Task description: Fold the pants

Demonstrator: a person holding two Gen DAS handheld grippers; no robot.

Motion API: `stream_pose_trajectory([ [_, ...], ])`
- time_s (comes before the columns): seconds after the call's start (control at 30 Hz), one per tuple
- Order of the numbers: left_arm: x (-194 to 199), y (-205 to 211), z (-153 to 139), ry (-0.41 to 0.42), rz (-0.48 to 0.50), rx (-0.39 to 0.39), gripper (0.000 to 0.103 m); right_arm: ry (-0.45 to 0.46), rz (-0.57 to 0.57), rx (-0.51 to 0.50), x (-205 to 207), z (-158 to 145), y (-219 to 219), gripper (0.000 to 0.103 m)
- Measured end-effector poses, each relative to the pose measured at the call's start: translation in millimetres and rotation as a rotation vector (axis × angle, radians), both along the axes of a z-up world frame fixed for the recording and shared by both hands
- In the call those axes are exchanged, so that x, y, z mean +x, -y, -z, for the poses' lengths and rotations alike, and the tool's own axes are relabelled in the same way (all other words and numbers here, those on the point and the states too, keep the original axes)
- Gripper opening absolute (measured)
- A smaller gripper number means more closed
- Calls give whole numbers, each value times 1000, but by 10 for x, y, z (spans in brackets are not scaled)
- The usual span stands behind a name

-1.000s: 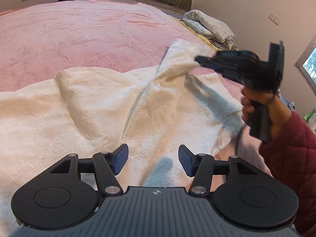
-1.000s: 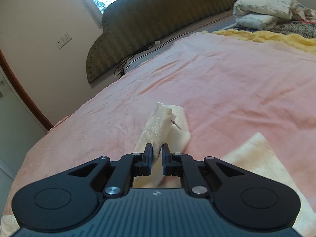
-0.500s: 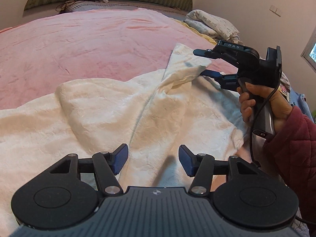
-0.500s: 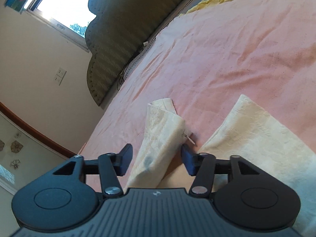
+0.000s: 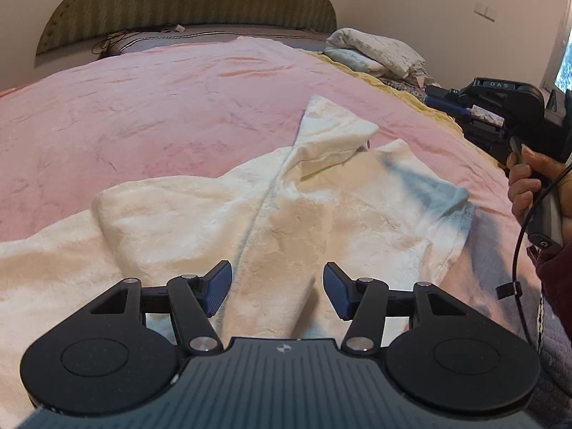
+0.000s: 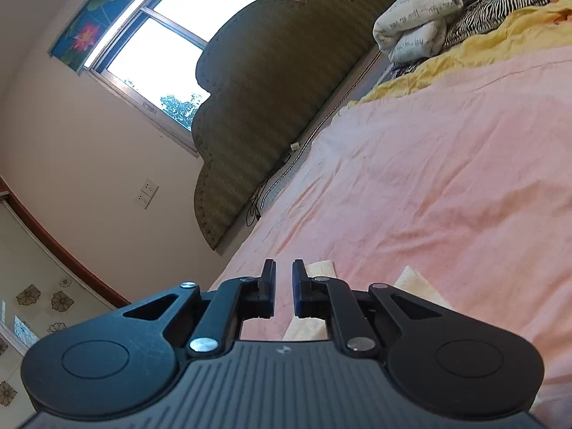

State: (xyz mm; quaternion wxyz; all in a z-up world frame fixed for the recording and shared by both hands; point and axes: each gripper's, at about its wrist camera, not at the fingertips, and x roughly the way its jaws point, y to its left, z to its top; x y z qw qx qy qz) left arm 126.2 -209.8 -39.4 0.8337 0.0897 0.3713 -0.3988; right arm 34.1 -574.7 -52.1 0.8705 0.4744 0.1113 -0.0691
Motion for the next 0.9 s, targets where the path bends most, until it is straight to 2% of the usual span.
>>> stream_pose_trajectory([
  [0.13,-33,101,36,4,14,28,60,-73,-123,-4,71,32,-37,10],
  [0.17,-21,104,43,-4,9,31,60,-95,-152,4,150,76,-78,15],
  [0.23,-3,104,42,-15,-3,29,60,-128,-180,37,272,194,-162,34],
  [0.27,8,89,37,-20,-9,26,60,-144,-179,61,342,257,-192,59],
  [0.3,17,77,31,-24,-15,24,60,-155,-168,83,406,315,-212,76],
  [0.47,66,31,39,-61,-44,9,61,-140,-132,176,657,541,-227,75],
  [0.67,63,42,58,-63,-49,8,63,-106,-46,176,813,548,-182,74],
  [0.77,64,48,68,-61,-49,4,63,-143,-67,193,933,591,-167,72],
  [0.83,69,46,74,-61,-49,1,64,-164,-63,151,985,539,-195,70],
  [0.87,72,45,74,-61,-48,0,64,-175,-69,136,1004,527,-197,50],
  [0.9,72,39,74,-60,-45,-1,64,-186,-77,128,1019,529,-192,19],
])
